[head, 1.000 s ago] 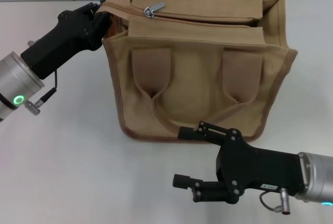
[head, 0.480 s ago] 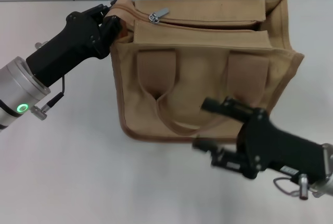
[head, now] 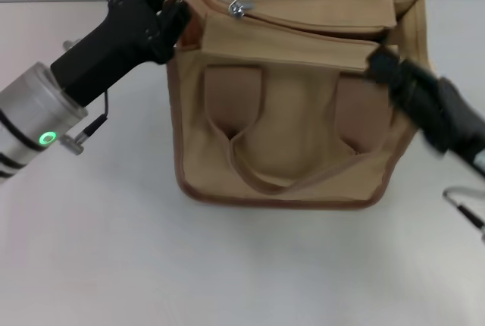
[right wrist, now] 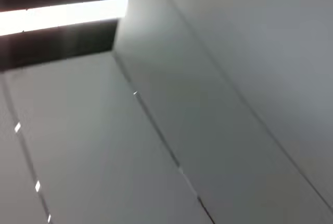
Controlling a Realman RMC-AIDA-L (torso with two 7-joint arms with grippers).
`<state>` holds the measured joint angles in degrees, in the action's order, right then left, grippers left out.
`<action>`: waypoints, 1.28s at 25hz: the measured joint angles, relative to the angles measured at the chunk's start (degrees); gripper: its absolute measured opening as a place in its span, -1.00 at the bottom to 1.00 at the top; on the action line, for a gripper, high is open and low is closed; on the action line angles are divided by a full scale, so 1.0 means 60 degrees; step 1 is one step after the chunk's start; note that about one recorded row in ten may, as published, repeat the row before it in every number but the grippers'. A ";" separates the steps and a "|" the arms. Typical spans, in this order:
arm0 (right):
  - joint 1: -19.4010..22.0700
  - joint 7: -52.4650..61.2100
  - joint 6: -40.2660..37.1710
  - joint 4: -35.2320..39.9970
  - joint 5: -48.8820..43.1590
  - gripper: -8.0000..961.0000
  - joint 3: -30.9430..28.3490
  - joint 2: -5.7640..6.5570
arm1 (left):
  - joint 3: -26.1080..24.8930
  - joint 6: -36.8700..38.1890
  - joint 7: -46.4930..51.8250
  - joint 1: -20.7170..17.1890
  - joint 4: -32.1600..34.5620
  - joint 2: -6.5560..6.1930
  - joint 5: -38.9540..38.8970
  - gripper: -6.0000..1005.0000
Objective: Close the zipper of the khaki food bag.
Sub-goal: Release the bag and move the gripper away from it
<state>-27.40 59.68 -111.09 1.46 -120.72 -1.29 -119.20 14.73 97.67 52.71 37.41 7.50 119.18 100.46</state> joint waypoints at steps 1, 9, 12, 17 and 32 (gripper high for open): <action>-0.0090 0.0793 0.0112 0.0099 0.0004 -0.14 -0.0269 -0.0002 | 0.0000 0.0009 -0.0016 0.0085 -0.0022 0.0000 0.0000 -0.86; -0.0785 0.4396 0.1102 0.0097 0.0019 -0.32 -0.1086 -0.0017 | 0.0046 -0.0157 -0.0408 0.0597 -0.0396 -0.0001 -0.0003 -0.86; -0.1151 0.4600 0.1480 -0.0114 0.0022 -0.35 -0.1115 -0.0036 | 0.0024 -0.0181 -0.0507 0.0688 -0.0493 -0.0002 -0.0006 -0.86; -0.1557 0.4673 0.2576 -0.0742 0.0025 -0.35 -0.1143 -0.0045 | 0.0002 -0.0195 -0.0508 0.0778 -0.0517 -0.0001 -0.0006 -0.86; -0.1817 0.4555 0.2591 -0.0917 -0.0121 -0.35 -0.1014 -0.0059 | -0.0010 -0.0097 -0.0509 0.1040 -0.0635 0.0000 -0.0001 -0.86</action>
<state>-38.31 87.00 -95.55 -4.04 -121.45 -7.37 -119.55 14.67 97.09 49.65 43.65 3.69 119.18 100.45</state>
